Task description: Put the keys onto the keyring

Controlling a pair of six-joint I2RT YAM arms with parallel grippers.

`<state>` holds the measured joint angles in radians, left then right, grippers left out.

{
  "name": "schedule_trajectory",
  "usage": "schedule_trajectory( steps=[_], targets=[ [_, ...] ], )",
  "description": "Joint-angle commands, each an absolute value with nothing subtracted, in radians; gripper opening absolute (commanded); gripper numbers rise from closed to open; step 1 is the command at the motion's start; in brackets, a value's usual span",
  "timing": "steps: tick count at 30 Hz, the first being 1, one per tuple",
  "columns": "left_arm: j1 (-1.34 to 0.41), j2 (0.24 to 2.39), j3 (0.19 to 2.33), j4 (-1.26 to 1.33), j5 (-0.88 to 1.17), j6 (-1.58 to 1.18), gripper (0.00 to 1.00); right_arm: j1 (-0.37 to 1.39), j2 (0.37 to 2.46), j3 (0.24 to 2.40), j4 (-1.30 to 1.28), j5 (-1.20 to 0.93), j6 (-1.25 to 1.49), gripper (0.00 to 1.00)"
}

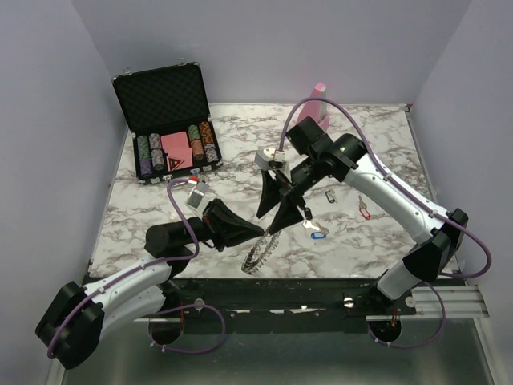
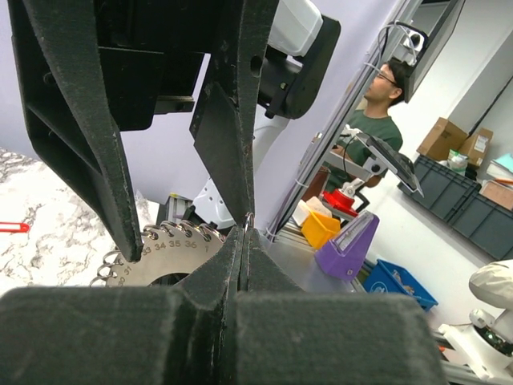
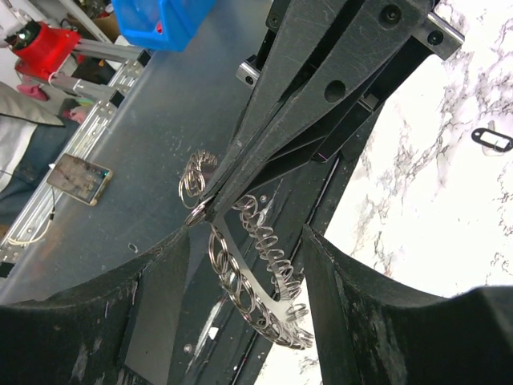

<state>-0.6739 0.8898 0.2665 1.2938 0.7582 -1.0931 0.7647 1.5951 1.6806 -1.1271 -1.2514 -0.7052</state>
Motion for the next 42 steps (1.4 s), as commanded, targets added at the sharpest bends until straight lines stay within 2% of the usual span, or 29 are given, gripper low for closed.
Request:
schedule_trajectory(
  steps=[1,10,16,19,34,42],
  targets=[
    [-0.670,0.868,0.270,1.488,0.744,-1.074,0.00,0.764,1.591,1.655,-1.075,-1.264,-0.655,0.66],
    [-0.669,0.865,0.265,1.486,0.742,-1.071,0.00,0.764,1.585,1.651,-1.061,-1.255,-0.634,0.65],
    [-0.669,0.824,0.261,1.407,0.753,-1.023,0.00,0.762,1.580,1.695,-1.184,-1.259,-0.768,0.72],
    [-0.669,0.798,0.262,1.359,0.756,-0.994,0.00,0.764,1.582,1.697,-1.201,-1.272,-0.790,0.72],
    [-0.670,0.828,0.267,1.353,0.741,-0.983,0.00,0.764,1.615,1.710,-1.121,-1.304,-0.675,0.72],
    [-0.670,0.841,0.264,1.356,0.730,-0.979,0.00,0.764,1.620,1.707,-1.098,-1.304,-0.647,0.75]
  ],
)
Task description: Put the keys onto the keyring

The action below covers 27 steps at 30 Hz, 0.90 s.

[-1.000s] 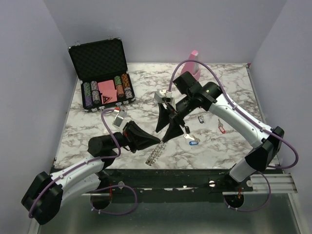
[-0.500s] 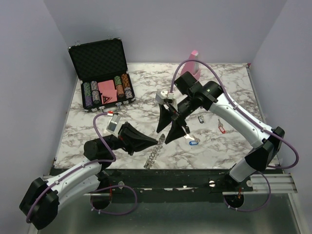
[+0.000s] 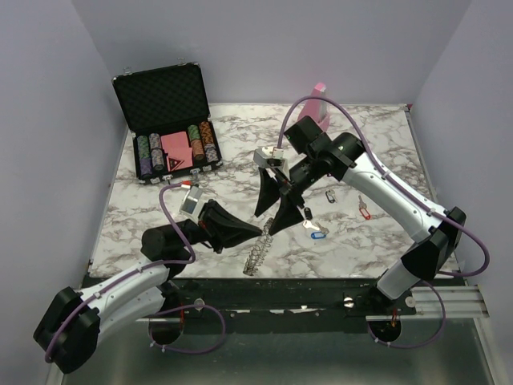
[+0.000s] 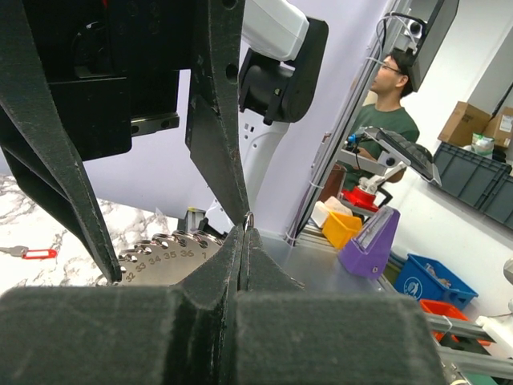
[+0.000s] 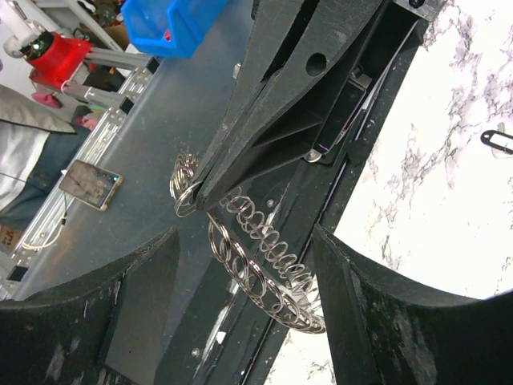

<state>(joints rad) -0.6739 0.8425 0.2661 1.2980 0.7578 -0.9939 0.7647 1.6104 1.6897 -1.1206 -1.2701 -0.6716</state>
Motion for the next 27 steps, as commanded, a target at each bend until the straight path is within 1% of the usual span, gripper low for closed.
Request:
schedule_trajectory(
  steps=[1,27],
  targets=[
    [-0.670,0.841,0.264,1.353,0.730,-0.977,0.00,0.764,1.620,1.707,-1.100,-1.304,-0.647,0.75],
    [-0.670,0.818,0.265,1.276,0.709,-0.939,0.00,0.762,1.629,1.706,-1.049,-1.289,-0.578,0.77]
  ],
)
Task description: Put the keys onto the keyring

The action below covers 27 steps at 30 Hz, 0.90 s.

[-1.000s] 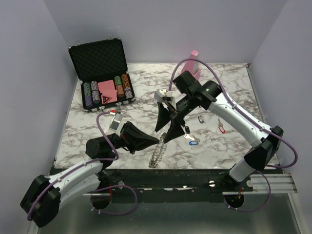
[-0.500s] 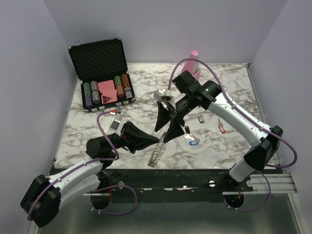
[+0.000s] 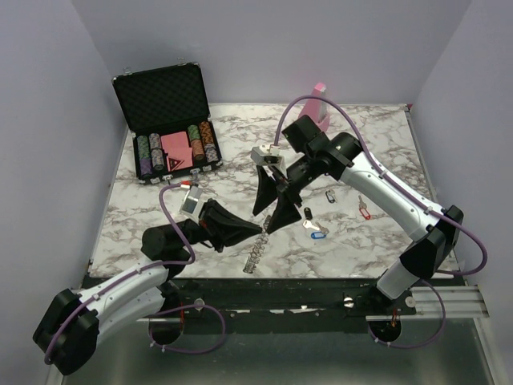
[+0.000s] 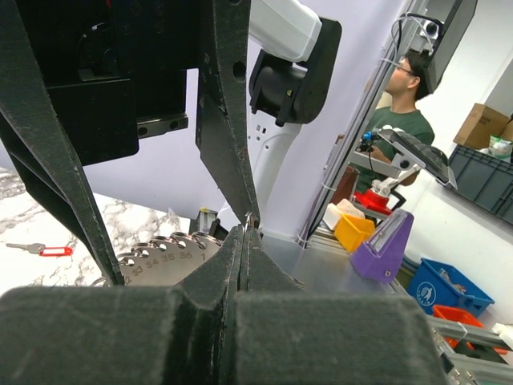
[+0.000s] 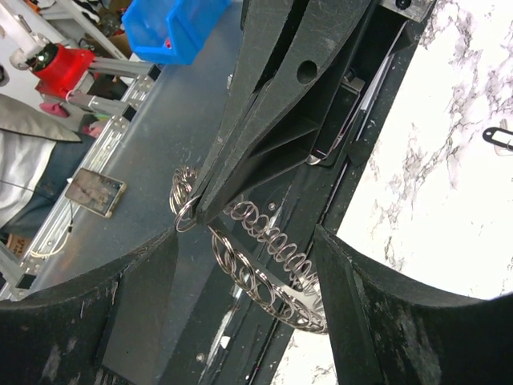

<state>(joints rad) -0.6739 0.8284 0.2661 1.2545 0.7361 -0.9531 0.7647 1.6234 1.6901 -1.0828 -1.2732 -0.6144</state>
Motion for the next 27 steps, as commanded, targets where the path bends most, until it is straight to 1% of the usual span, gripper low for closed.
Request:
schedule_trajectory(
  steps=[1,14,16,19,21,22,24,25,27],
  targets=[
    [-0.669,0.816,0.267,1.276,0.710,-0.939,0.00,0.764,1.629,1.701,-1.039,-1.284,-0.571,0.77],
    [-0.670,0.831,0.275,1.308,0.730,-0.959,0.00,0.764,1.634,1.674,-0.971,-1.253,-0.489,0.74],
    [-0.670,0.842,0.278,1.331,0.739,-0.972,0.00,0.764,1.641,1.683,-1.000,-1.287,-0.524,0.77],
    [-0.670,0.851,0.278,1.353,0.762,-0.986,0.00,0.764,1.658,1.726,-1.118,-1.327,-0.653,0.87],
    [-0.670,0.827,0.281,1.316,0.775,-0.944,0.00,0.762,1.667,1.778,-1.204,-1.330,-0.748,0.93],
    [-0.670,0.799,0.278,1.261,0.776,-0.883,0.00,0.764,1.667,1.802,-1.228,-1.316,-0.762,1.00],
    [-0.670,0.705,0.294,1.061,0.772,-0.736,0.00,0.764,1.655,1.830,-1.226,-1.263,-0.756,1.00],
    [-0.670,0.657,0.310,0.891,0.761,-0.654,0.00,0.764,1.646,1.825,-1.203,-1.231,-0.737,1.00],
    [-0.672,0.566,0.353,0.632,0.715,-0.489,0.00,0.764,1.603,1.787,-1.094,-1.137,-0.634,1.00]
  ],
)
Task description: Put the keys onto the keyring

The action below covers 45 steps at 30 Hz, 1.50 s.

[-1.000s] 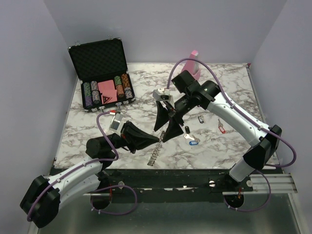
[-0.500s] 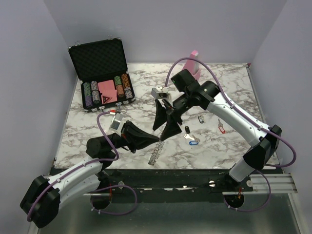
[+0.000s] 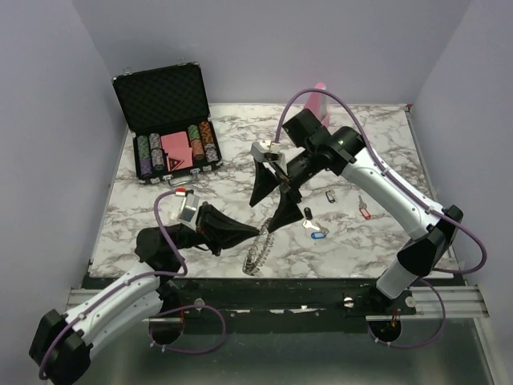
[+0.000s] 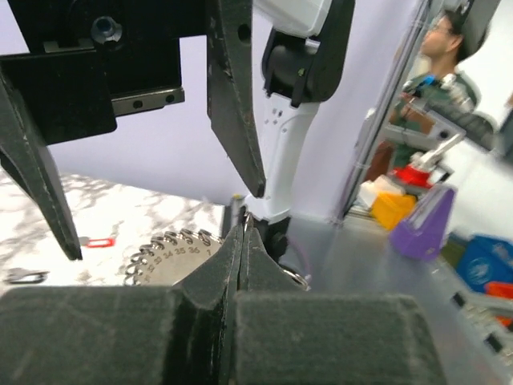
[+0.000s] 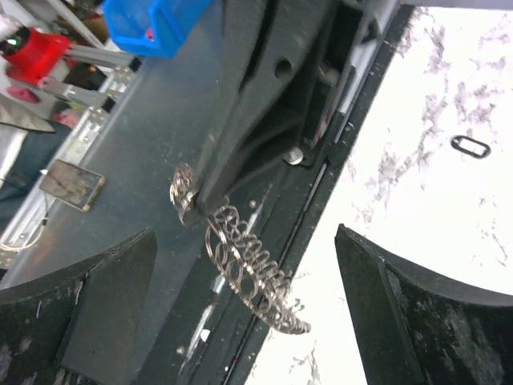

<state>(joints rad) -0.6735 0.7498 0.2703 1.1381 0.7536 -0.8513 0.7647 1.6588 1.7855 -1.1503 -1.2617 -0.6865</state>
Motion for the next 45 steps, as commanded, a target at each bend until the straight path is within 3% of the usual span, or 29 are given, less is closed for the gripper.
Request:
schedule_trajectory(
  steps=[1,5,13,16,22,24,33,45],
  targets=[
    [-0.672,0.525,0.371,0.533,0.678,-0.413,0.00,0.764,1.580,1.763,-1.027,-1.071,-0.579,1.00],
    [-0.676,0.433,0.419,0.244,0.499,-0.243,0.00,0.756,1.534,1.654,-0.749,-0.688,-0.284,1.00],
    [-0.681,0.472,0.479,0.089,0.227,-0.254,0.00,0.750,1.557,1.629,-0.618,-0.669,-0.152,0.98],
    [-0.681,0.500,0.495,0.077,0.186,-0.285,0.00,0.750,1.555,1.609,-0.580,-0.554,-0.135,0.84],
    [-0.684,0.528,0.485,0.138,0.127,-0.362,0.00,0.750,1.577,1.525,-0.482,-0.335,-0.078,0.37],
    [-0.683,0.548,0.489,0.158,0.121,-0.374,0.00,0.756,1.600,1.525,-0.471,-0.304,-0.060,0.30],
    [-0.684,0.603,0.495,0.207,0.095,-0.390,0.00,0.795,1.631,1.514,-0.474,-0.497,-0.055,0.29],
    [-0.684,0.598,0.485,0.225,0.054,-0.387,0.00,0.838,1.635,1.514,-0.503,-0.529,-0.101,0.29]
  ],
)
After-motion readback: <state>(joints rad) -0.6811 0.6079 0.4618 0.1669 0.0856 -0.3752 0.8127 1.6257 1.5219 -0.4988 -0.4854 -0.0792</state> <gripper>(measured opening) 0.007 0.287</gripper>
